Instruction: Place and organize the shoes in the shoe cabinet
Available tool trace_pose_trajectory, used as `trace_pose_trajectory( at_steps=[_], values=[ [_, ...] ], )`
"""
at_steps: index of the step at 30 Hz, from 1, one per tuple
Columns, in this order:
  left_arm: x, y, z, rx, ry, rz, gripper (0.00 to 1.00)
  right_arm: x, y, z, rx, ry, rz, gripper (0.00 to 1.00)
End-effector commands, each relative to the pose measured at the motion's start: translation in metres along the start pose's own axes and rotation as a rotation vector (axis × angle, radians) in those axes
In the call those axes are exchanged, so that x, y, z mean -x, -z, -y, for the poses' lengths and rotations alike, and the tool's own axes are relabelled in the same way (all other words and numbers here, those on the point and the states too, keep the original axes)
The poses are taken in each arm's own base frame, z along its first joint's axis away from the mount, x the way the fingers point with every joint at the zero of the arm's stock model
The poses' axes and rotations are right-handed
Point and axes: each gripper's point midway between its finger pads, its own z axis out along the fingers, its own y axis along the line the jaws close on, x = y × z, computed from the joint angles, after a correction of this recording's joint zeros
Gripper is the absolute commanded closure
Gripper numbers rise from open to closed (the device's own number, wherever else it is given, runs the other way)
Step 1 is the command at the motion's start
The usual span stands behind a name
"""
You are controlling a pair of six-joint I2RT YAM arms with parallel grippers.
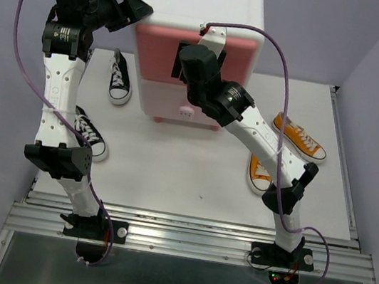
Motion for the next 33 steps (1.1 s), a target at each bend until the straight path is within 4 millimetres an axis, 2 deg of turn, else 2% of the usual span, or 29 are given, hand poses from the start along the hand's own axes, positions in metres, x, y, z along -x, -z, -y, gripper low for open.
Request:
trace_pose_trajectory(
  at_steps=[1, 4, 7, 9, 11, 12, 13, 15, 16, 17, 21, 28, 31, 33],
  values=[
    [-0.054, -0.012, -0.039, 0.107, 0.047, -0.184, 0.15, 0.037, 0.002, -0.001, -0.037, -0.082, 0.119, 0.32],
    [-0.054, -0.013, -0.039, 0.107, 0.049, -0.185, 0.15, 0.04, 0.003, 0.003, -0.056, -0.09, 0.132, 0.47],
    [-0.054, -0.014, -0.04, 0.107, 0.052, -0.185, 0.15, 0.041, 0.005, 0.003, -0.039, -0.075, 0.126, 0.67],
    [-0.054, -0.015, -0.041, 0.108, 0.053, -0.183, 0.15, 0.031, 0.005, -0.003, 0.001, -0.055, 0.093, 0.72],
    [-0.055, -0.016, -0.042, 0.113, 0.056, -0.185, 0.15, 0.031, 0.013, -0.005, 0.048, -0.061, 0.073, 0.8],
    [-0.055, -0.017, -0.044, 0.117, 0.059, -0.186, 0.15, 0.016, 0.012, -0.011, 0.088, -0.044, 0.031, 0.84],
    [-0.055, -0.017, -0.045, 0.123, 0.059, -0.184, 0.15, 0.014, 0.015, -0.011, 0.105, -0.05, 0.018, 0.92],
    [-0.055, -0.018, -0.048, 0.132, 0.063, -0.184, 0.15, 0.006, 0.026, -0.014, 0.147, -0.065, -0.018, 0.98],
    [-0.055, -0.019, -0.048, 0.133, 0.065, -0.184, 0.15, 0.002, 0.032, -0.017, 0.165, -0.065, -0.028, 0.98],
    [-0.056, -0.02, -0.05, 0.139, 0.071, -0.185, 0.15, 0.008, 0.038, -0.015, 0.181, -0.074, -0.025, 0.99],
    [-0.059, -0.022, -0.052, 0.145, 0.076, -0.19, 0.15, -0.001, 0.057, -0.024, 0.233, -0.068, -0.05, 0.99],
    [-0.062, -0.024, -0.062, 0.177, 0.08, -0.193, 0.14, 0.0, 0.096, -0.034, 0.283, -0.089, -0.071, 0.99],
    [-0.064, -0.024, -0.065, 0.187, 0.082, -0.198, 0.15, -0.002, 0.105, -0.032, 0.285, -0.078, -0.083, 0.99],
    [-0.066, -0.024, -0.066, 0.191, 0.086, -0.201, 0.14, -0.005, 0.121, -0.035, 0.297, -0.088, -0.104, 0.99]
  ],
)
